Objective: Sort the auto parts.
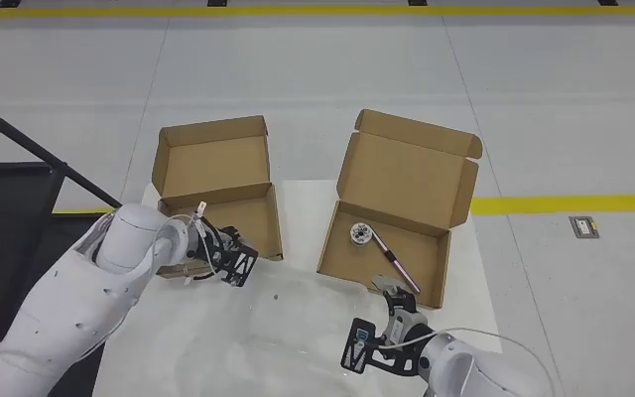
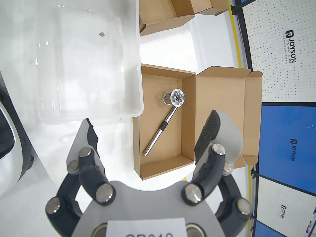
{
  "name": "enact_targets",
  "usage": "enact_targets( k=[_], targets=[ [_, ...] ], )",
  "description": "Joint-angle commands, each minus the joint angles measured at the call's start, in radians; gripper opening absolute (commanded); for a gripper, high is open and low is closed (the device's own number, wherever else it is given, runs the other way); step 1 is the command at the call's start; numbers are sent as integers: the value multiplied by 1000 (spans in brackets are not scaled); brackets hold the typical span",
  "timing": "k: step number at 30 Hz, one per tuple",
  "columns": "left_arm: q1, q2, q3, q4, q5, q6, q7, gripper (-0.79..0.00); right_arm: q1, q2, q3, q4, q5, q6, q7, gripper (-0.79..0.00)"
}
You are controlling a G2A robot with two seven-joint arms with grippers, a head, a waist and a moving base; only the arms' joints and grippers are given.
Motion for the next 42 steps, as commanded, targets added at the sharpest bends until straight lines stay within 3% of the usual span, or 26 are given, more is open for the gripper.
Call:
enact_targets(
  k=[1,6,11,17,28,32,33,42],
  targets=[
    [0,0,0,0,0,0,0,-785,0,0,0,0,0,0,0,0],
    [8,0,-3,10,-10,9,-10,-785,0,0,0,0,0,0,0,0],
    [-1,-30,2,125,-125,1,-92,-785,0,0,0,0,0,0,0,0],
    [-64,-100,92,283,-193,-11,-167,-785,0,0,0,0,0,0,0,0],
    [-160,-238,213,564,-243,56,-307,-785,0,0,0,0,0,0,0,0],
    [-181,-274,232,632,-255,68,-319,-551,0,0,0,0,0,0,0,0],
    [-185,-281,236,647,-257,71,-320,-462,0,0,0,0,0,0,0,0],
    [-223,-317,246,735,-238,106,-291,-413,0,0,0,0,0,0,0,0]
  ],
)
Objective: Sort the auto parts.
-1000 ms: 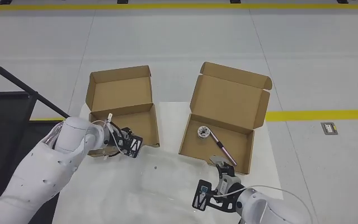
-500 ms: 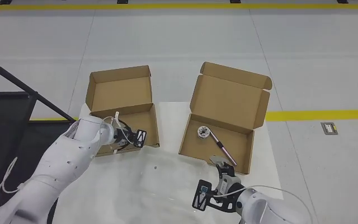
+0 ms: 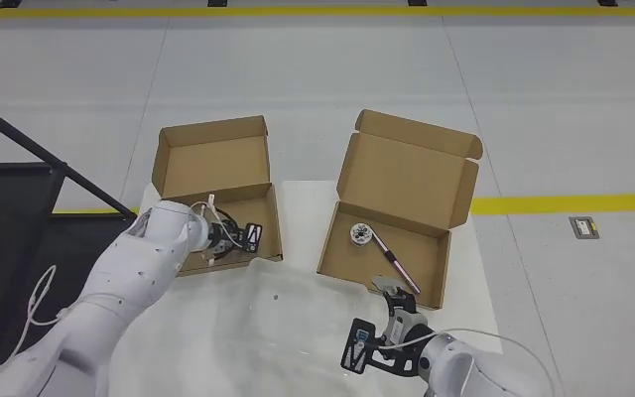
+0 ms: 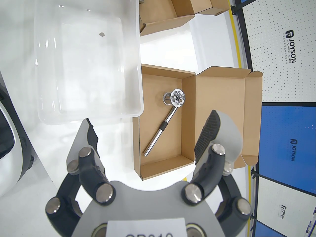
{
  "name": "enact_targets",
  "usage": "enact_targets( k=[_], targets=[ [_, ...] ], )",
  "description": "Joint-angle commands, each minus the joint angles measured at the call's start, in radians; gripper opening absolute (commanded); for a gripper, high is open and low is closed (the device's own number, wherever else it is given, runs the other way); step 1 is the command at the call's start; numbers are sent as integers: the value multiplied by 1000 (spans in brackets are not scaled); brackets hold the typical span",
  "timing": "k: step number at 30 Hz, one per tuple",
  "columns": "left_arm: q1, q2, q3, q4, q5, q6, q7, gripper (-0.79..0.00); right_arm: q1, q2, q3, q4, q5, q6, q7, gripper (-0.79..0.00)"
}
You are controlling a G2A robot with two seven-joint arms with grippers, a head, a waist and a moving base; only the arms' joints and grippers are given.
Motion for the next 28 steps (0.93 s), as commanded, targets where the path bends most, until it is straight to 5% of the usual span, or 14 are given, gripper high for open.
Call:
enact_targets(
  k=[1,10,19,25,27,28],
  targets=[
    [-8,-1,-7,7,-1,8,15,-413,0,0,0,0,0,0,0,0],
    [-18,62,-105,-77,-19,25,206,-403,0,0,0,0,0,0,0,0],
    [146,185,-314,-335,-116,32,348,-342,0,0,0,0,0,0,0,0],
    [275,241,-454,-479,-198,50,307,-203,0,0,0,0,0,0,0,0],
    [308,251,-487,-516,-229,63,287,0,0,0,0,0,0,0,0,0],
    [320,254,-499,-531,-241,62,269,0,0,0,0,0,0,0,0,0]
  ],
)
